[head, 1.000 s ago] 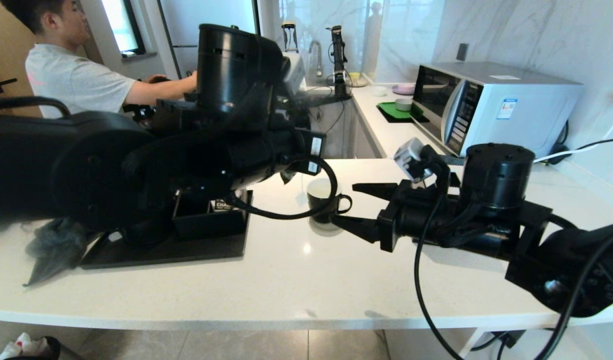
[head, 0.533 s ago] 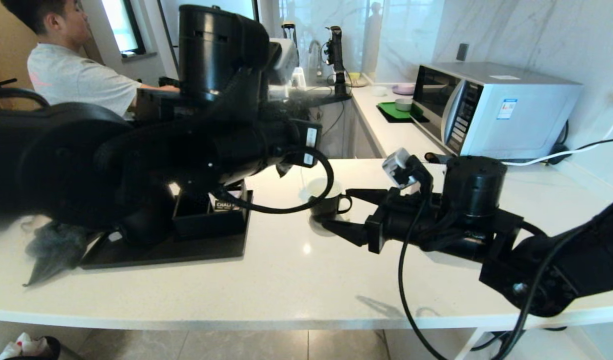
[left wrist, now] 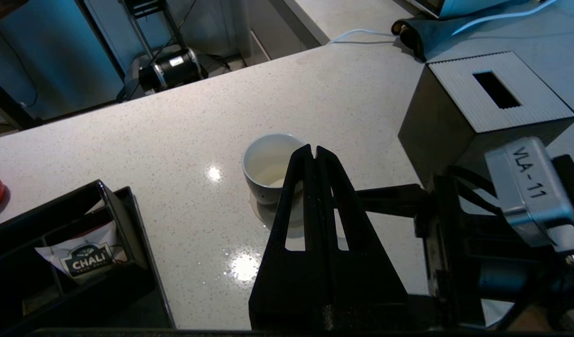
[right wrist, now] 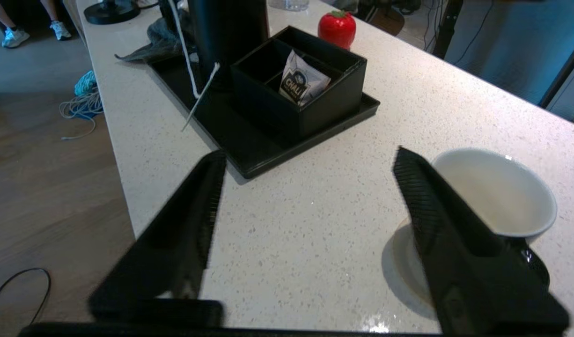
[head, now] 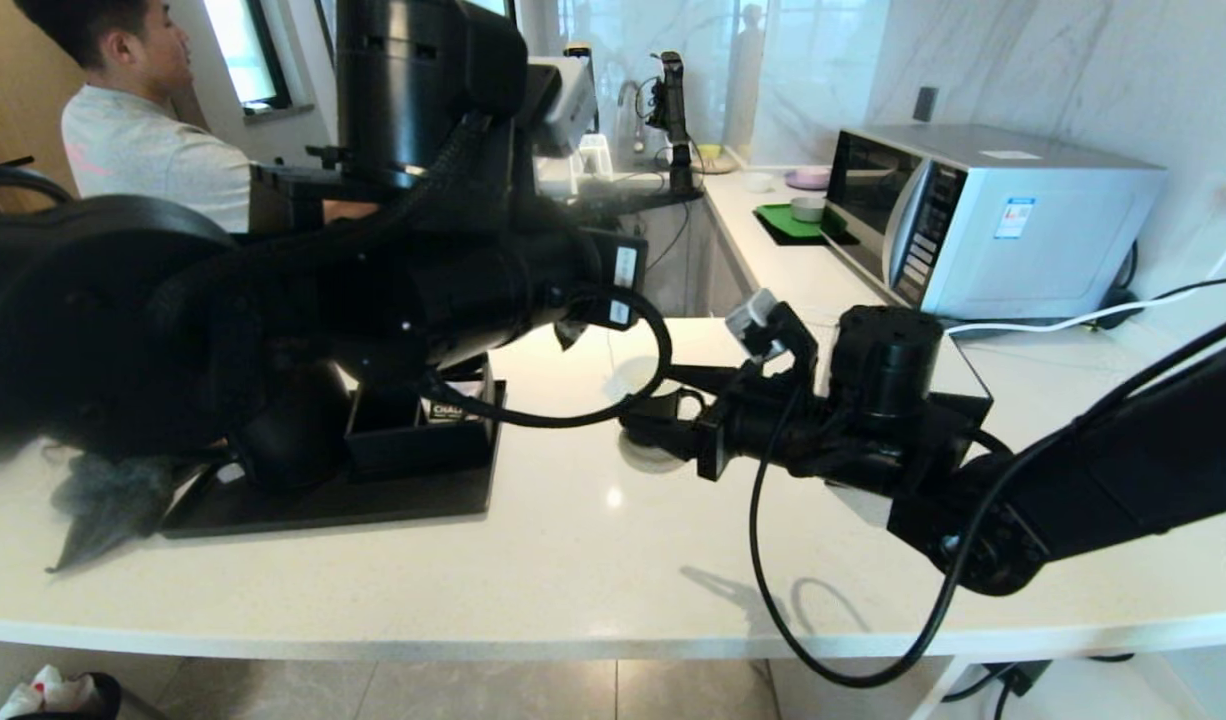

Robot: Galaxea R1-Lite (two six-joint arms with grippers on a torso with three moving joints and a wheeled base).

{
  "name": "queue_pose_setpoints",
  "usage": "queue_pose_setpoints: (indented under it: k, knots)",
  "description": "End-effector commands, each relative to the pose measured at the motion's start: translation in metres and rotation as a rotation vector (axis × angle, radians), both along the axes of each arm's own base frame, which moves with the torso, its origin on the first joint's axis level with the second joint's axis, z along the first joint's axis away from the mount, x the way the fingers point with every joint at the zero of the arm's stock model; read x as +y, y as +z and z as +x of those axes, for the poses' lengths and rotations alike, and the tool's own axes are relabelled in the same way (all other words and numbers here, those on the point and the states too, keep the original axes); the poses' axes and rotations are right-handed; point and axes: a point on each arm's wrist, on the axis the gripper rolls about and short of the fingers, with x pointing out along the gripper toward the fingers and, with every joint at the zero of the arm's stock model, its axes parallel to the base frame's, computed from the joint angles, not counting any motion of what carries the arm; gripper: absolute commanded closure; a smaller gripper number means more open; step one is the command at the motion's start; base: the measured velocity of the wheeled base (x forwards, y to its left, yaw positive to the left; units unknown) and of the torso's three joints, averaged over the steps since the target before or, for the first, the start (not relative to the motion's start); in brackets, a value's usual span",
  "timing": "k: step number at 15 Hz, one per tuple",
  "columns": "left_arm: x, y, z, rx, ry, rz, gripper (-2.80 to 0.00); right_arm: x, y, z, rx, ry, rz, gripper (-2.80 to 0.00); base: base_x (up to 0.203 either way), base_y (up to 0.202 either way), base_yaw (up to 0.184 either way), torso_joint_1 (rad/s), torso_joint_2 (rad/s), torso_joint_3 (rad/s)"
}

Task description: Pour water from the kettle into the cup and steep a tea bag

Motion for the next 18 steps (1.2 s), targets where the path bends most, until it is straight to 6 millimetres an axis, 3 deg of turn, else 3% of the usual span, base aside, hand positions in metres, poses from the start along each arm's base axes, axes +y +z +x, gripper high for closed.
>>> queue_pose_setpoints:
  k: [1, 17, 18]
  knots:
    - [-0.0018, 0.0000, -0.0018, 0.000, -0.006, -0.001, 0.00, 0.0076, 0.0034, 0.0071, -0.022, 0.009, 0.015, 0.00, 0.000, 0.000, 0.000, 0.000, 0.00, 0.000]
    - [-0.0027, -0.0032, -0.0003, 0.008, -0.004, 0.005, 0.00, 0.0071, 0.0107, 0.0018, -0.015, 0.075, 0.012, 0.00, 0.000, 0.000, 0.000, 0.000, 0.00, 0.000]
    - [-0.0026, -0.0032, -0.0003, 0.008, -0.003, 0.005, 0.00, 0.0058, 0.0102, -0.0001, -0.010, 0.076, 0.009, -2.80, 0.000, 0.000, 0.000, 0.000, 0.00, 0.000]
